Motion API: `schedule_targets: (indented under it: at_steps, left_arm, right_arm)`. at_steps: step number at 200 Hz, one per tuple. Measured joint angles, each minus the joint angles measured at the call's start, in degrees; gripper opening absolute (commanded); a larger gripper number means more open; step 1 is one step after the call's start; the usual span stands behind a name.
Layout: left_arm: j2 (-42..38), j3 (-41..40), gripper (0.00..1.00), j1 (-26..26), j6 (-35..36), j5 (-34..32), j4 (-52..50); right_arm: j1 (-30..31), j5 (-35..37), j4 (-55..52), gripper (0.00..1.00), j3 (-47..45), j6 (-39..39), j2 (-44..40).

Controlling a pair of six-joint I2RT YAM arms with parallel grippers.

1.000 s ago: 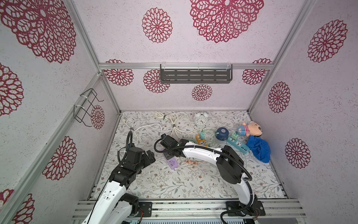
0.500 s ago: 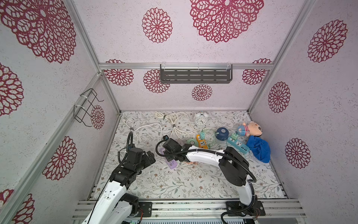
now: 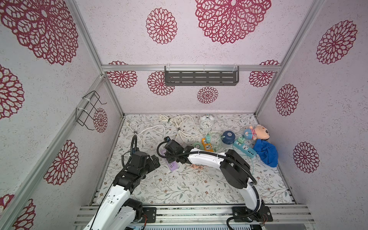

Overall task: Charge the cordless meat grinders
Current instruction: Insert the plug into the socket.

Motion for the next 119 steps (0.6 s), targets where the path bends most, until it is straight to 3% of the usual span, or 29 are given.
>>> schedule_targets:
  at_steps: [36, 88, 119]
  left_arm:
    - [0.3, 0.2, 0.97, 0.0, 0.2, 0.2, 0.0]
    - [-0.1, 0.2, 0.97, 0.0, 0.2, 0.2, -0.1]
    - [-0.3, 0.2, 0.97, 0.0, 0.2, 0.2, -0.3]
  right_arm:
    - [0.0, 0.1, 1.6, 0.00, -0.8, 0.0, -0.1]
    - [0.1, 0.0, -7.0, 0.00, 10.8, -0.7, 5.8]
    - [0.0, -0.4, -6.9, 0.00, 11.5, -0.9, 6.6]
